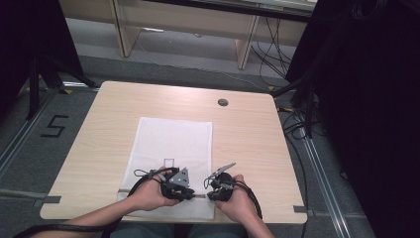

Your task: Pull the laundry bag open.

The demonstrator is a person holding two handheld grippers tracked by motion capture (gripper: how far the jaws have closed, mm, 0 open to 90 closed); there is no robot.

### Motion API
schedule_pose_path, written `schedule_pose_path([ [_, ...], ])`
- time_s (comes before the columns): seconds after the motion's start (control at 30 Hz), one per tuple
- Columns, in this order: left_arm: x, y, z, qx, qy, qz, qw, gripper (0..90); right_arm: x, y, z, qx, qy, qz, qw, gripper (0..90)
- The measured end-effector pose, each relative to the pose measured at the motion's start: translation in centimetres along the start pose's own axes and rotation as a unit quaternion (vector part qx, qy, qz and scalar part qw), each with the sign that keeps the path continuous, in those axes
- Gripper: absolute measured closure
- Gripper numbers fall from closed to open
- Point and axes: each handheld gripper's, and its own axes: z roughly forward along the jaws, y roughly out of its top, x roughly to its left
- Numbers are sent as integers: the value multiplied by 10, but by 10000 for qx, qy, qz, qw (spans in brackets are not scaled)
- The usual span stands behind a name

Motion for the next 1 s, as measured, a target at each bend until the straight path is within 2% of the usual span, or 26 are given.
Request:
schedule_pose_path([
  [0.07, 0, 0, -1, 24, 6, 10, 10000, 818, -1, 0, 0, 4, 26, 5, 10000, 900],
  [0.1, 1, -1, -2, 46, 9, 88, 10000, 818, -1, 0, 0, 3, 25, 9, 10000, 900],
  [0.13, 1, -1, -2, 11, -27, 10, 10000, 818, -1, 0, 0, 3, 26, 5, 10000, 900],
  [0.2, 2, -1, -2, -5, -16, 42, 10000, 818, 0, 0, 0, 7, 21, -2, 10000, 900],
  [0.23, 1, -2, -2, -34, -27, -25, 10000, 818, 0, 0, 0, 12, 19, 24, 10000, 900],
  [0.4, 2, -1, -2, -14, -33, 96, 9999, 817, 0, 0, 0, 7, 2, -49, 10000, 900],
  [0.47, 2, -2, -2, 14, -28, 62, 10000, 817, 0, 1, 0, 12, -6, -53, 10000, 900],
  [0.57, 2, -1, -1, 30, -5, 248, 9997, 818, 2, 1, -1, 131, -32, 149, 9998, 900],
  [0.67, 2, -2, -1, 27, -45, 119, 9999, 818, 0, 1, 0, 86, 53, 104, 9999, 900],
  [0.73, 3, -2, -2, 75, -41, 182, 9998, 818, 0, 1, 0, 57, 54, 57, 10000, 900],
  [0.8, 3, -2, -1, 24, -61, 126, 9999, 817, 0, 1, 0, 101, 25, 83, 9999, 900],
  [0.83, 3, -2, -2, 55, -40, 167, 9998, 818, 0, 1, 0, 46, 54, 42, 10000, 900],
  [0.93, 3, -4, -3, 14, -67, 69, 10000, 818, -1, 1, 0, 68, 34, 63, 10000, 900],
  [1.0, 3, -4, -4, 20, -57, 88, 9999, 818, 0, 1, 0, 75, 32, 67, 9999, 900],
])
